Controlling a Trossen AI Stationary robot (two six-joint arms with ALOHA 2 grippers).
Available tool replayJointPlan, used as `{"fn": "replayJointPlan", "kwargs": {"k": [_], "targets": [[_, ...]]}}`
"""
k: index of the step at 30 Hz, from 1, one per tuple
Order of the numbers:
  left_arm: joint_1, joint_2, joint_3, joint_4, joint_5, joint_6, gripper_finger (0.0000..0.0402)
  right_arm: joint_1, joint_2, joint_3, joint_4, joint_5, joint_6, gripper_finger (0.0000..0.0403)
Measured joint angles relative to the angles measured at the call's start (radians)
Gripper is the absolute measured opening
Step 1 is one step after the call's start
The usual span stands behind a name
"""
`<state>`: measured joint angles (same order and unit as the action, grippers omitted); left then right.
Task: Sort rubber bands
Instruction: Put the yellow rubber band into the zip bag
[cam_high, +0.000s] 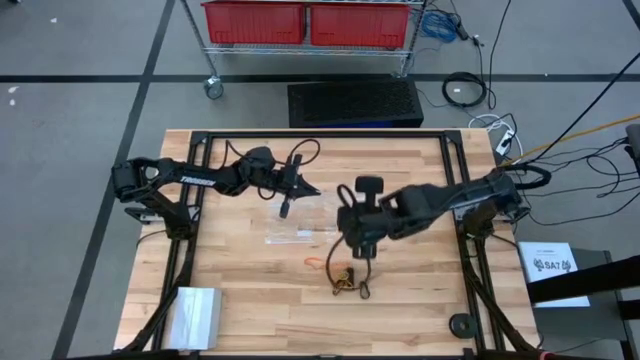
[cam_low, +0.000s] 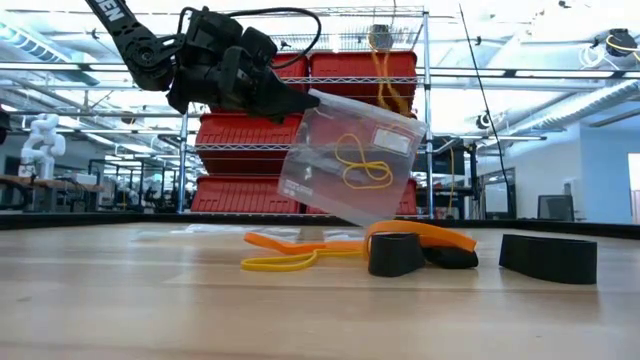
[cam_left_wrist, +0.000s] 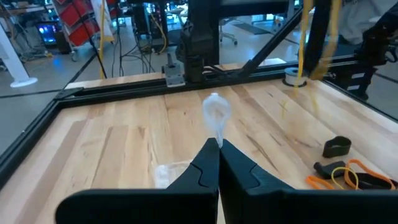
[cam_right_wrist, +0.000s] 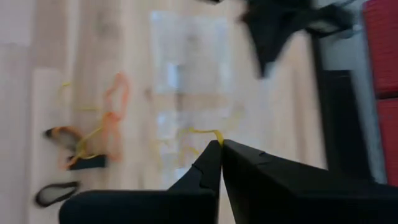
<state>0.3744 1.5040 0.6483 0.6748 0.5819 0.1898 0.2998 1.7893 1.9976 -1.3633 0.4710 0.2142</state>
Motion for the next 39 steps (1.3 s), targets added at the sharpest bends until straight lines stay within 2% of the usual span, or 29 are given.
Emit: {"fn": "replayJointPlan", "kwargs": {"k": [5, 15, 39], "targets": [[-0.002, 0.0, 0.0, 0.001, 0.0, 0.0, 0.0, -0.055, -0.002, 0.06, -0.008, 0.027, -0.035, 0.0], [-0.004, 0.0, 0.0, 0.002, 0.0, 0.001, 0.0, -0.154, -0.002, 0.066, -0.011, 0.036, -0.048, 0.0], [-0.008, 0.0, 0.0, -0.002, 0.001, 0.001, 0.0, -0.174, -0.049, 0.067, -0.01, 0.088, -0.037, 0.0]]}}
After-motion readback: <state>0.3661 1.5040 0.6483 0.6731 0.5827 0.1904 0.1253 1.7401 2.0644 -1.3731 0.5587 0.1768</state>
